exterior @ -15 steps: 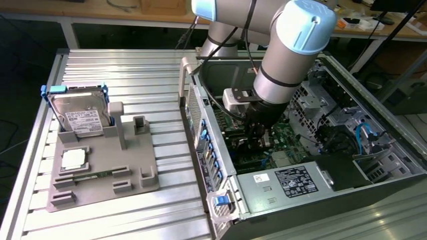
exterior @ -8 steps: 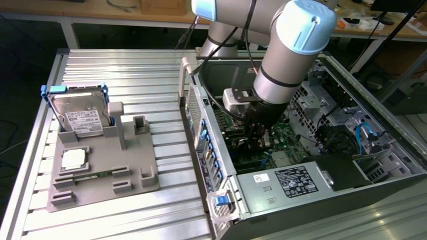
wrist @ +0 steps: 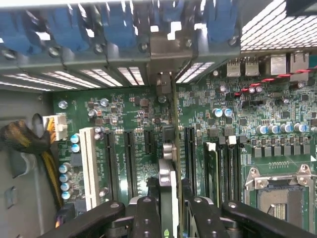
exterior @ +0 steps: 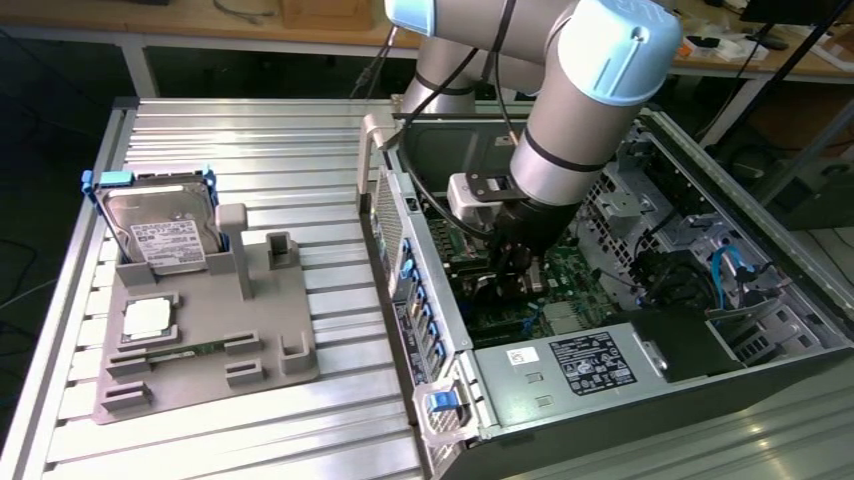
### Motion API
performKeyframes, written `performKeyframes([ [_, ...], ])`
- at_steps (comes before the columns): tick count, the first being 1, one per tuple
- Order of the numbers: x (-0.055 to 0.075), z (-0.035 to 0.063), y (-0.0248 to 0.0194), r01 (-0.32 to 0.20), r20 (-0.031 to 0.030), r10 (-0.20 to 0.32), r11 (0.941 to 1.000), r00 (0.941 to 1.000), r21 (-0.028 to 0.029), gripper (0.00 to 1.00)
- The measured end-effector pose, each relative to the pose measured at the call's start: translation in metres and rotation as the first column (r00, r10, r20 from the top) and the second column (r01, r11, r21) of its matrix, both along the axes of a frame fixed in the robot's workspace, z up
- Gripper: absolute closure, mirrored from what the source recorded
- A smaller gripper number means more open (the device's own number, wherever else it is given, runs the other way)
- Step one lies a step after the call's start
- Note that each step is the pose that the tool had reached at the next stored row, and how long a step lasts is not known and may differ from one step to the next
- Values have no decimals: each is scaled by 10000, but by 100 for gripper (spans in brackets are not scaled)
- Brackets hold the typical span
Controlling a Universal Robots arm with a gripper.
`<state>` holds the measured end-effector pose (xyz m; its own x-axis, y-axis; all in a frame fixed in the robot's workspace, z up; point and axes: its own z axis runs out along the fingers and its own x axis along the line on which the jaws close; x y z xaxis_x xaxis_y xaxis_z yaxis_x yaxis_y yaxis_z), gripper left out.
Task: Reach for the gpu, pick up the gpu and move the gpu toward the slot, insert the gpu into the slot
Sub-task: 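Insert the gpu into the slot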
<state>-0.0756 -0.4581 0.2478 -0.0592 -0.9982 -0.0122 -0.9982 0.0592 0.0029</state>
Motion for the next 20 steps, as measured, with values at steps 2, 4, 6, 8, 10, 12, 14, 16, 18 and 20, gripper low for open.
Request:
performKeyframes([
  [2,0,1,0,0,1,0,10000,10000,1,72],
  [4,0,3,-1,-1,1,1,10000,10000,-1,72],
  [6,0,3,-1,0,0,0,10000,10000,-3,72],
  [8,0,3,-1,-1,0,1,10000,10000,-3,72],
  [10,0,3,-1,0,-1,0,10000,10000,-5,72],
  [12,-1,-12,-1,-1,-6,1,10000,10000,-13,72],
  [14,-1,-25,-2,-1,-5,0,10000,10000,-13,72],
  [16,0,-30,-1,-1,1,1,10000,10000,-3,72],
  [18,0,-30,-1,0,0,0,10000,10000,-3,72],
  [20,0,-48,-1,-1,0,1,10000,10000,-5,72],
])
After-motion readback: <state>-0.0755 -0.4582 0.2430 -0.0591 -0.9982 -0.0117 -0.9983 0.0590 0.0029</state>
